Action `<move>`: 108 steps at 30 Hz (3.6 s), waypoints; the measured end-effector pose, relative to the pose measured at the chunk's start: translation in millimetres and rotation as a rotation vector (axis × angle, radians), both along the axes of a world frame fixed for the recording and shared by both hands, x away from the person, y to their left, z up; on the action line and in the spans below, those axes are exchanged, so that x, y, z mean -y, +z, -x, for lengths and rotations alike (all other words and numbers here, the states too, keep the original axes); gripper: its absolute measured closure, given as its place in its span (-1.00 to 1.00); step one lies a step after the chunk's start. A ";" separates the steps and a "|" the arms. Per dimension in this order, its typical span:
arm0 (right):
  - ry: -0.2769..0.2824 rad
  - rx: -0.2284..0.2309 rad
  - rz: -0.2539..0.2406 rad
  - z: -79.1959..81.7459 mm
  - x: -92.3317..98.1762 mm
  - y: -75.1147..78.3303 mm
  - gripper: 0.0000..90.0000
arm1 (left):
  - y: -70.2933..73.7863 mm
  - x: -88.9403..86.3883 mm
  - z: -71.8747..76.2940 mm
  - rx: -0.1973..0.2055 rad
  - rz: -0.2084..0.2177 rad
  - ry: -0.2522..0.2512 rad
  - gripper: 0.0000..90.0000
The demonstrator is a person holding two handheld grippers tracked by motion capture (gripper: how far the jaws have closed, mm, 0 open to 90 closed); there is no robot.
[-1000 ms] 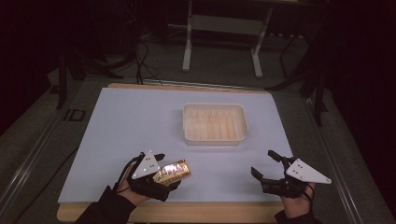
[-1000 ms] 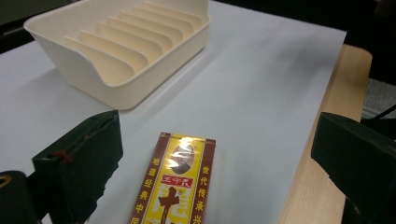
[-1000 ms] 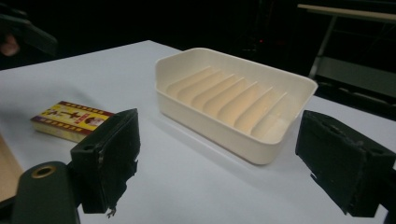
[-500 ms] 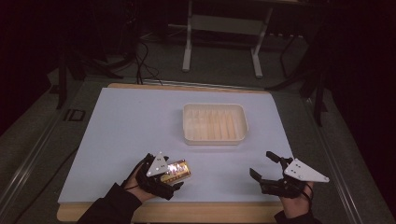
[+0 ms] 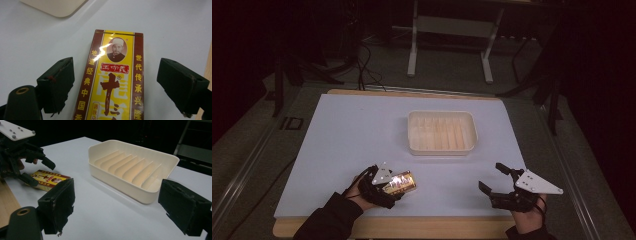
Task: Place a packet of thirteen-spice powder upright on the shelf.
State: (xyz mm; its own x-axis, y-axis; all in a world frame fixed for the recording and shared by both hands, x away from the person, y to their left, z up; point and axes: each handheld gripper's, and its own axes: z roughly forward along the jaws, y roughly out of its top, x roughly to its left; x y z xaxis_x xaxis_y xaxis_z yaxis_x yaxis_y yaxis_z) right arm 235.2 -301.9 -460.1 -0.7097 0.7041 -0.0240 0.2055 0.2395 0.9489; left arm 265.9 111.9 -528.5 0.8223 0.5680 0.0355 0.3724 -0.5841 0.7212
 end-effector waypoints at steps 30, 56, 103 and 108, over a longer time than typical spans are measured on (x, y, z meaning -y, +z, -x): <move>-0.007 -0.006 0.013 -0.4 1.2 0.2 -0.68 | 4.9 0.1 -3.9 -0.024 0.057 0.019 -0.26; -0.044 -0.016 0.042 0.6 -3.7 4.2 -0.68 | 31.9 19.2 17.7 0.043 0.304 -0.011 -0.26; 0.006 -0.085 -0.144 -18.8 -75.0 57.9 -0.71 | 50.8 102.5 13.1 0.348 0.672 0.087 -0.26; -0.004 -0.135 -0.226 -23.4 -77.5 59.0 -0.63 | 48.8 110.5 18.7 0.414 0.686 0.073 -0.26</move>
